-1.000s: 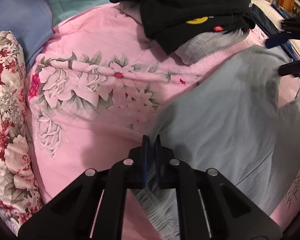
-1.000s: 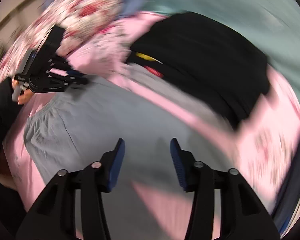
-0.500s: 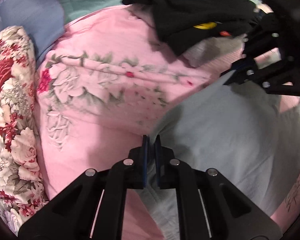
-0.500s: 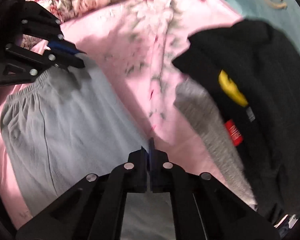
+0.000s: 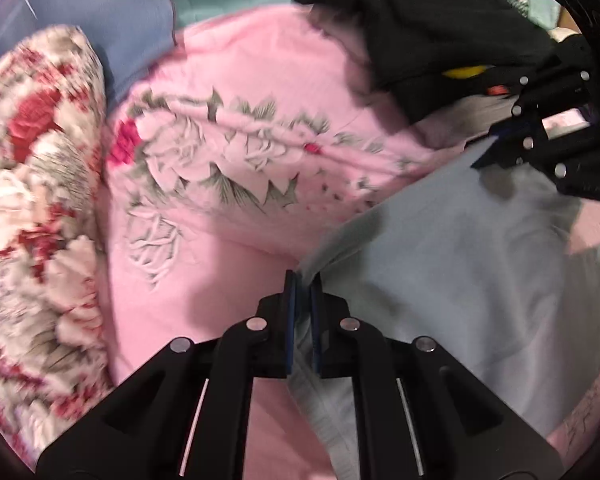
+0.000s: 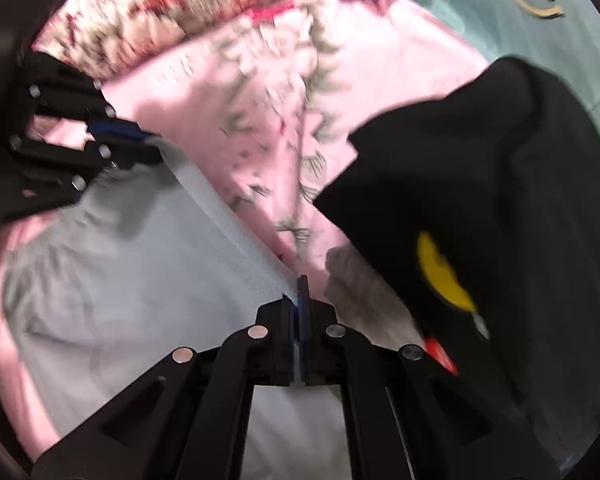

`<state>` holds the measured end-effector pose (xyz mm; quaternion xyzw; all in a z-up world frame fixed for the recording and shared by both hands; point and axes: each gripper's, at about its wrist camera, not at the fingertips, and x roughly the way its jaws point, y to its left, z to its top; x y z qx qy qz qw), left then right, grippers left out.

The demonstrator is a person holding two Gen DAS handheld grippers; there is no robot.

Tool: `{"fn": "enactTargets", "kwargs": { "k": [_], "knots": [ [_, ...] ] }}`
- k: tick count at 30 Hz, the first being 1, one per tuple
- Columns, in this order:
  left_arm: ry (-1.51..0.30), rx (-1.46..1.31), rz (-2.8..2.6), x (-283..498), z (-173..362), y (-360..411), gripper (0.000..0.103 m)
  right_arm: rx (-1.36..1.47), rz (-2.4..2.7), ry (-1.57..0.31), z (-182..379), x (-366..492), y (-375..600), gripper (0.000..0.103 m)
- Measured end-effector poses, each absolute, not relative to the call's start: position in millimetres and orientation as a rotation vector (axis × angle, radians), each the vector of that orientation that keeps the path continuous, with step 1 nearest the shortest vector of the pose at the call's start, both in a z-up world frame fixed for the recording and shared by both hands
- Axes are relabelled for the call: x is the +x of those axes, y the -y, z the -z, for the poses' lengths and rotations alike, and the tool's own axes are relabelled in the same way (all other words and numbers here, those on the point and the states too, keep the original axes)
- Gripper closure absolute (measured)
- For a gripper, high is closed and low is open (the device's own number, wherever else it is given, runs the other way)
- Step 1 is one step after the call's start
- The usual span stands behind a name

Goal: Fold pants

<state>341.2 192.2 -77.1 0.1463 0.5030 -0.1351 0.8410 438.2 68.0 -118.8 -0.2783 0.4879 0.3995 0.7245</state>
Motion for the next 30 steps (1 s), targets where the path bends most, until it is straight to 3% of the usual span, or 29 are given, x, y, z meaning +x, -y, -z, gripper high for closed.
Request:
{"fn": "enactTargets", "kwargs": {
  "k": [8, 14, 20, 24, 25, 27, 28, 30],
  "knots": [
    [-0.988, 0.254, 0.353, 228.6, 44.3, -199.8, 0.096, -0.528, -0.922, -1.067, 60.5, 331.6, -29.9, 0.102],
    [-1.034, 0.193, 0.364, 135.9, 79.3, -202.2, 0.096, -0.456, -0.994, -1.142, 86.6, 222.3, -5.5, 0.102],
    [-1.083, 0.088, 0.369, 124.2, 109.0, -216.4, 0.096, -0.322, -0.955, -1.207, 123.3, 196.2, -3.5, 0.102],
    [-1.109, 0.087, 0.366, 127.7, 114.5, -216.2, 0.090, -0.310, -0.955, -1.221, 131.8, 187.4, -2.7, 0.102],
    [-1.112, 0.082, 0.375, 126.2, 113.1, -215.8, 0.085, -0.318, -0.952, -1.220, 133.6, 186.1, -5.8, 0.102],
    [-1.094, 0.060, 0.392, 119.2, 106.2, -217.0, 0.059, -0.334, -0.939, -1.227, 137.9, 184.4, -9.3, 0.102],
    [-1.070, 0.043, 0.404, 114.2, 100.8, -220.2, 0.039, -0.339, -0.938, -1.232, 140.0, 184.1, -11.6, 0.101],
    [-1.011, 0.032, 0.381, 100.4, 87.6, -225.3, 0.023, -0.343, -0.945, -1.222, 138.5, 182.0, -14.5, 0.098]
  ]
}}
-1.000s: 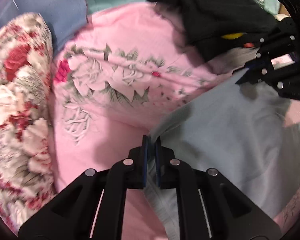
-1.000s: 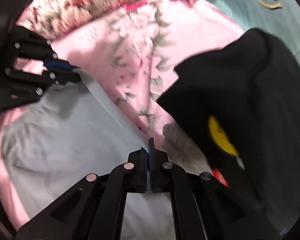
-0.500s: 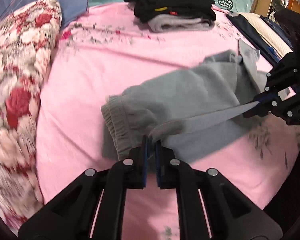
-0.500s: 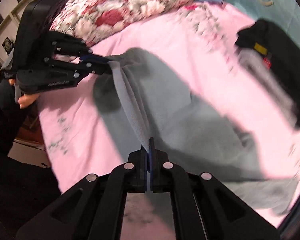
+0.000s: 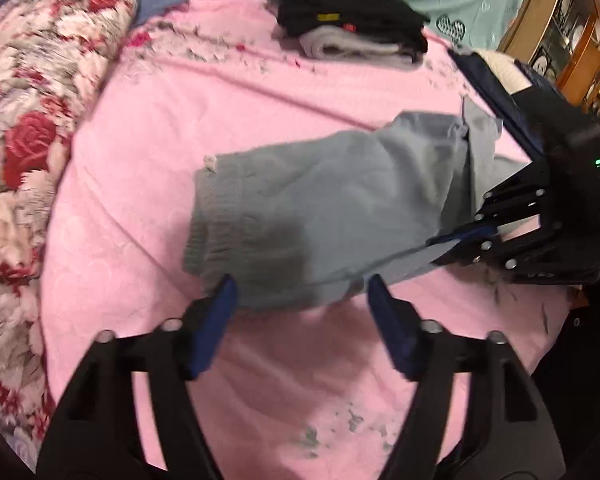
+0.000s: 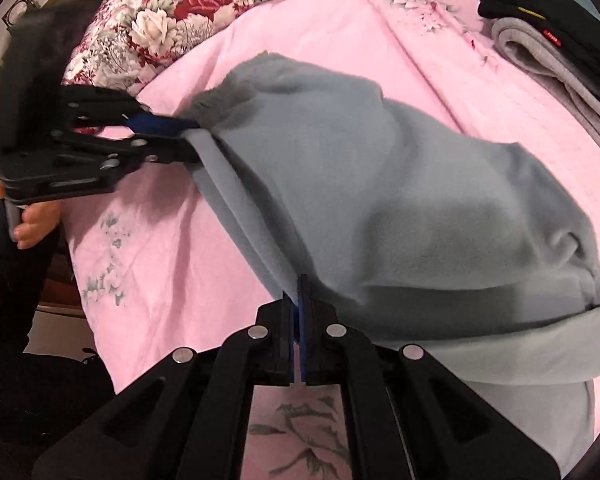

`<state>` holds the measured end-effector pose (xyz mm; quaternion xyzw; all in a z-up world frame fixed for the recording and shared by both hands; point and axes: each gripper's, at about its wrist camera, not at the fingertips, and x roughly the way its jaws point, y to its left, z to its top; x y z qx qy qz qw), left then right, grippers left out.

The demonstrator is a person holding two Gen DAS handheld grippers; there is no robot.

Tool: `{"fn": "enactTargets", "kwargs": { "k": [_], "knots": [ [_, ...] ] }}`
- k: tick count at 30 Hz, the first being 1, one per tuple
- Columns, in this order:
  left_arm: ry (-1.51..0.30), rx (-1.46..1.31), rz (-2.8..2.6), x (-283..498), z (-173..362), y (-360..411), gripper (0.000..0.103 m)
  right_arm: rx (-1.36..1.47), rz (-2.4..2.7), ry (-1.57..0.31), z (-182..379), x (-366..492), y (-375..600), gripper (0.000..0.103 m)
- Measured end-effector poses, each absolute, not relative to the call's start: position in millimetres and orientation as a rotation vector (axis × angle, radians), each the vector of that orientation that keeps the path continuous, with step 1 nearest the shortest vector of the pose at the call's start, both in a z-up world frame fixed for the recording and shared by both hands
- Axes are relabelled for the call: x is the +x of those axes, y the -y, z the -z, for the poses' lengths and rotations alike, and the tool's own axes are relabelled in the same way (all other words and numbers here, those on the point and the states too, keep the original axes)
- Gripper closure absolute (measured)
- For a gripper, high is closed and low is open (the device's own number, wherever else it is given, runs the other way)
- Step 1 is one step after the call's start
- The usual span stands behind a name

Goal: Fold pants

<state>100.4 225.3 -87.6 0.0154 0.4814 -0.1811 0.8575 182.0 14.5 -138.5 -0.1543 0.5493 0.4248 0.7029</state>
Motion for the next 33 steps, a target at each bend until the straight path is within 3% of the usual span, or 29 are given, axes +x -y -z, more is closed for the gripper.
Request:
{"fn": "enactTargets", "kwargs": {
  "k": [2, 4, 8, 10, 12, 14, 15, 18, 21, 22, 24, 27, 33],
  "knots": [
    [-0.969, 0.018, 0.352, 90.9, 75.7, -229.6, 0.020, -0.359, -0.952, -1.225, 137.0, 179.1, -16.4, 0.091],
    [-0.931, -0.043, 0.359, 86.2, 61.2, -232.1, 0.020, -0.355, -0.974, -1.250, 133.1, 175.7, -17.5, 0.073],
    [-0.886, -0.109, 0.346, 91.5, 46.9, -218.9, 0.020, -0.302, -1.003, -1.189, 109.6, 173.5, -13.4, 0.074],
    [-0.885, -0.143, 0.347, 97.5, 50.0, -208.3, 0.023, -0.280, -0.990, -1.138, 100.2, 176.0, -11.3, 0.090],
    [-0.906, -0.218, 0.383, 106.5, 59.1, -201.1, 0.042, -0.286, -0.949, -1.116, 103.7, 180.0, -12.0, 0.091],
    [-0.989, -0.281, 0.404, 118.2, 76.2, -194.1, 0.088, -0.300, -0.931, -1.142, 119.4, 181.9, -14.5, 0.091],
    [-1.020, -0.298, 0.405, 121.9, 83.9, -191.0, 0.091, -0.295, -0.921, -1.176, 127.9, 181.8, -14.5, 0.091],
    [-1.116, -0.249, 0.301, 130.0, 105.1, -178.7, 0.093, -0.265, -0.883, -1.261, 142.2, 186.1, -8.6, 0.092],
    [-1.204, -0.207, 0.188, 141.1, 122.7, -175.1, 0.094, -0.129, -0.817, -1.277, 116.5, 211.2, 29.2, 0.087],
    [-1.208, -0.211, 0.184, 142.9, 121.8, -175.2, 0.094, -0.056, -0.740, -1.268, 100.3, 231.2, 56.5, 0.072],
    [-1.222, -0.211, 0.166, 147.0, 121.9, -173.8, 0.094, 0.063, -0.556, -1.250, 79.5, 268.9, 110.2, 0.052],
    [-1.207, -0.171, 0.141, 148.1, 122.1, -165.9, 0.094, 0.126, -0.242, -1.266, 69.6, 333.2, 185.9, 0.052],
    [-1.196, -0.105, 0.123, 147.4, 119.0, -158.5, 0.094, 0.211, 0.100, -1.461, 122.3, 431.2, 276.2, 0.052]
  ]
}}
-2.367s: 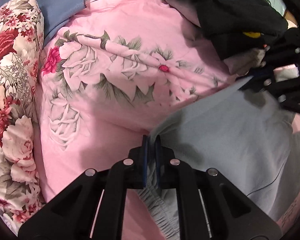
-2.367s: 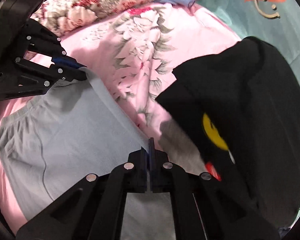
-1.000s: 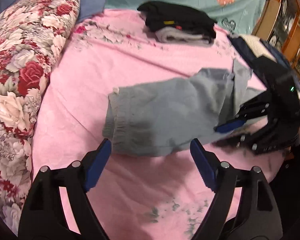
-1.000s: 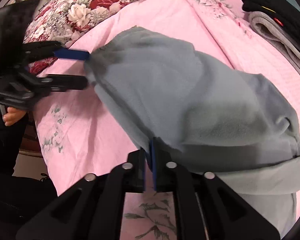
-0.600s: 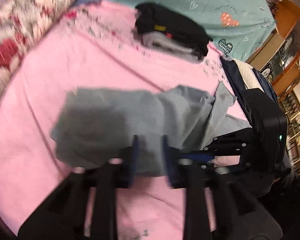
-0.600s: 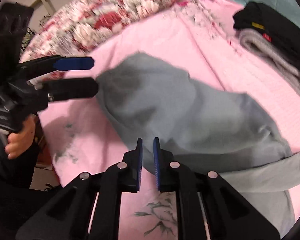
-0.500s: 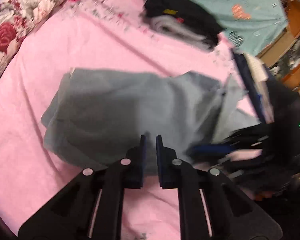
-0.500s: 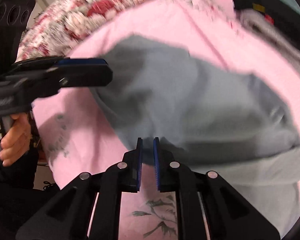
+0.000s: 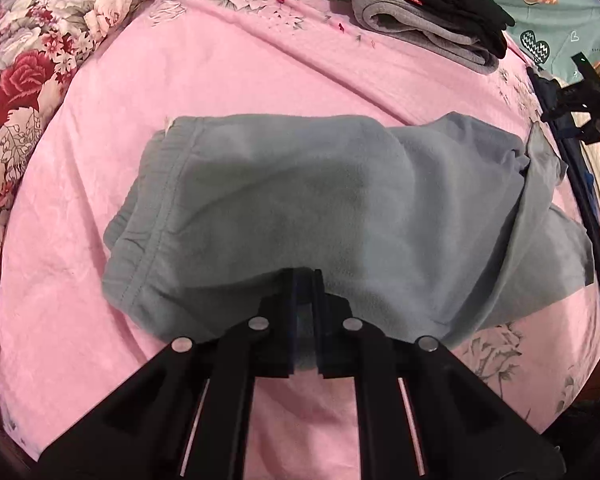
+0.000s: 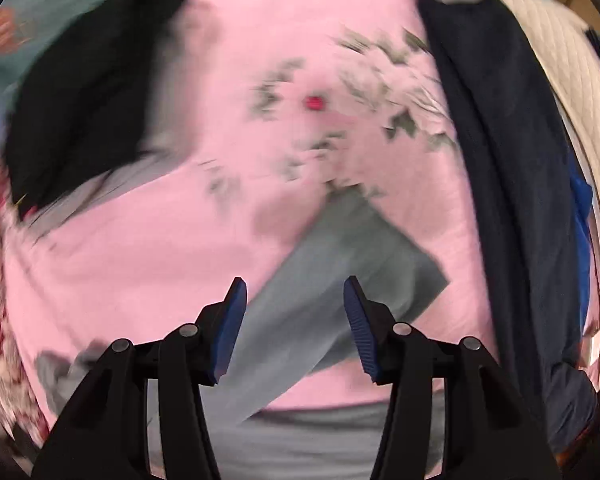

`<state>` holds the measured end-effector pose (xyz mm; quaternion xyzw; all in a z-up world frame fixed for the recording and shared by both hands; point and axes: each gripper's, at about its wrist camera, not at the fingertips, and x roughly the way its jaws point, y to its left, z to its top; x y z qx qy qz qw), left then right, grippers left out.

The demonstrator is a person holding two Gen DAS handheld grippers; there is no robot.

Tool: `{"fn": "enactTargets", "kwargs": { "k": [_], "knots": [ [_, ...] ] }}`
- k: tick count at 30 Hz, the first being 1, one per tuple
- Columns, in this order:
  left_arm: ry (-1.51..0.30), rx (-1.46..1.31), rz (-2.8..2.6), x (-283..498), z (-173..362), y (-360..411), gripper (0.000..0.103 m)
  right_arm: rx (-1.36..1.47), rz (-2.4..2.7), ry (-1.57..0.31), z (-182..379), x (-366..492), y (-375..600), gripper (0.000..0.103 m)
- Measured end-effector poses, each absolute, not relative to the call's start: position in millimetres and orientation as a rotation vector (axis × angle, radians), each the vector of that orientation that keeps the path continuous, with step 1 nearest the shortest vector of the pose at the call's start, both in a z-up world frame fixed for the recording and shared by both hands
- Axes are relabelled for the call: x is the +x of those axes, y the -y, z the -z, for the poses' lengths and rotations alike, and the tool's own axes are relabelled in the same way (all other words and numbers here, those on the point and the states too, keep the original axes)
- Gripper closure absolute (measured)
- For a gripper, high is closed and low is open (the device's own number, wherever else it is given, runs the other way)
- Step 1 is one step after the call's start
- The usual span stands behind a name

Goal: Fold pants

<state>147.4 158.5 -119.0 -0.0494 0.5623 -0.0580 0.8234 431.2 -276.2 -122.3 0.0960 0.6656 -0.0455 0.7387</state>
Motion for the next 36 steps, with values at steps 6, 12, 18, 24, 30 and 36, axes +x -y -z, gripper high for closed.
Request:
{"fn": "enactTargets", "kwargs": {
  "k": [6, 12, 18, 24, 30, 36],
  "knots": [
    [-1.195, -0.107, 0.150, 149.8, 120.4, -162.9, 0.094, 0.270, 0.108, -1.487, 142.9, 458.2, 280.9, 0.052],
    [-1.199, -0.114, 0.158, 153.4, 120.4, -163.6, 0.094, 0.222, 0.184, -1.525, 161.7, 456.4, 277.8, 0.055],
    [-1.201, -0.125, 0.163, 153.1, 120.1, -164.9, 0.094, 0.265, 0.191, -1.480, 152.6, 434.6, 286.9, 0.099],
    [-1.250, -0.125, 0.196, 161.3, 119.8, -168.4, 0.094, 0.316, 0.126, -1.350, 93.5, 386.1, 318.4, 0.099],
    [-1.267, -0.041, 0.190, 162.2, 118.8, -159.3, 0.094, 0.410, 0.050, -1.178, 35.8, 277.3, 363.6, 0.099],
    [-1.261, 0.026, 0.171, 159.1, 118.9, -151.9, 0.094, 0.514, 0.068, -1.157, 83.1, 169.5, 396.0, 0.099]
  ]
}}
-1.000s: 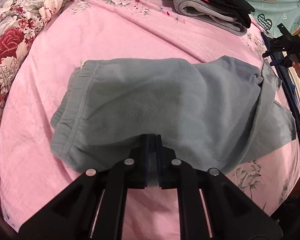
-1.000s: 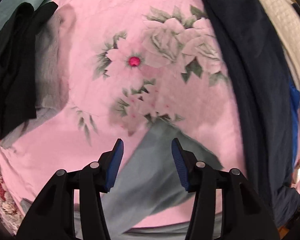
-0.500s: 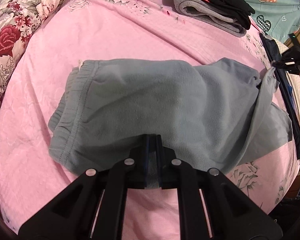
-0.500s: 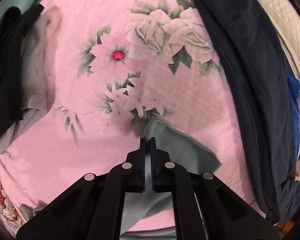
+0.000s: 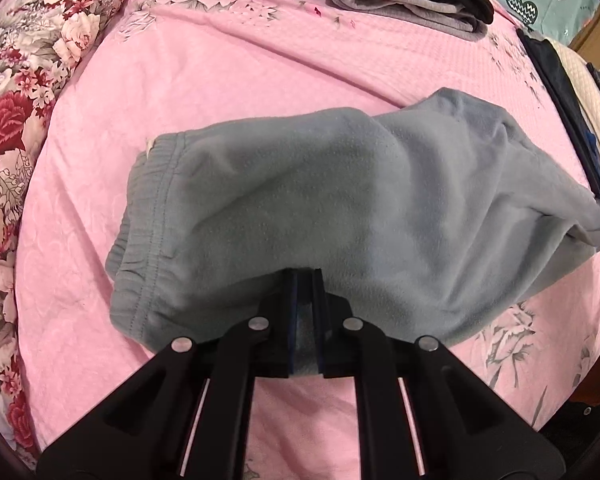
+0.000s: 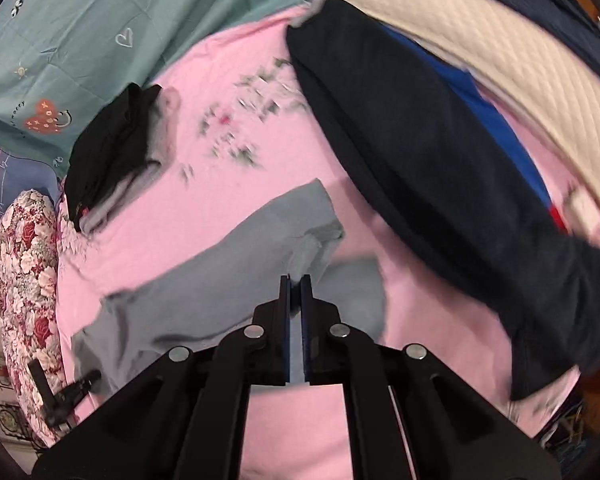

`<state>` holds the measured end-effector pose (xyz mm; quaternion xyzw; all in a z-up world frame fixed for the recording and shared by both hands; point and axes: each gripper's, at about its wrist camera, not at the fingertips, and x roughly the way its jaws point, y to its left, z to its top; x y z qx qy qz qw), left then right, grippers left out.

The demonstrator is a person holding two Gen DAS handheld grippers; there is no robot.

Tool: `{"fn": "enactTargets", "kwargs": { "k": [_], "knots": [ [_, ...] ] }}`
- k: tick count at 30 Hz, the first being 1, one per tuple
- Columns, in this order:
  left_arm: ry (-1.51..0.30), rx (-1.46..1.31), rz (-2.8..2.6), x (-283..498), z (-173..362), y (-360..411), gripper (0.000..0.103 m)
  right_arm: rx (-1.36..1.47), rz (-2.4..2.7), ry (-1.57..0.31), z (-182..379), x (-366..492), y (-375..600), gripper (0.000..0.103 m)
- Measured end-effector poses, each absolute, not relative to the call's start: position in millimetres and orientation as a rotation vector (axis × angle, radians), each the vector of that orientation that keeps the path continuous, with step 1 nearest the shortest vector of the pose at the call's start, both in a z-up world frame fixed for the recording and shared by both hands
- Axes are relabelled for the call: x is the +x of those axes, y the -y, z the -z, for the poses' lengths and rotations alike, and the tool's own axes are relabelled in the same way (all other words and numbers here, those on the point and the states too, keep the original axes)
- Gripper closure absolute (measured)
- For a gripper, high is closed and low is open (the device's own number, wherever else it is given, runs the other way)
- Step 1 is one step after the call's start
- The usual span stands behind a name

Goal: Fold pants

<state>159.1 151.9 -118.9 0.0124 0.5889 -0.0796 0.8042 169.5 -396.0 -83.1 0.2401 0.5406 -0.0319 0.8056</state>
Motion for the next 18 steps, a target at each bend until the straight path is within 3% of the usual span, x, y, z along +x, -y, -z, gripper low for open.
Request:
{"fn": "enactTargets", "kwargs": {
  "k": [5, 10, 13, 14, 16, 18],
  "knots": [
    [-1.288, 0.058, 0.149, 163.1, 118.2, -146.9, 0.094, 0.592, 0.072, -1.256, 156.8, 152.7, 409.8, 0.099],
    [-1.283, 0.090, 0.109, 161.0, 117.8, -141.3, 0.094, 0.571, 0.057, -1.219, 144.3, 145.1, 419.9, 0.088],
    [-1.290, 0.094, 0.098, 163.7, 118.2, -139.5, 0.094, 0.575, 0.032, -1.243, 148.5, 147.1, 424.4, 0.086],
    [-1.292, 0.095, 0.096, 163.7, 118.2, -139.6, 0.094, 0.572, 0.024, -1.252, 150.0, 148.6, 424.8, 0.084],
    [-1.294, 0.100, 0.091, 163.0, 118.1, -138.0, 0.093, 0.558, 0.015, -1.266, 155.8, 152.6, 424.5, 0.070],
    [-1.295, 0.106, 0.084, 161.9, 117.9, -136.2, 0.093, 0.560, -0.008, -1.261, 157.0, 155.0, 424.6, 0.068]
  ]
}}
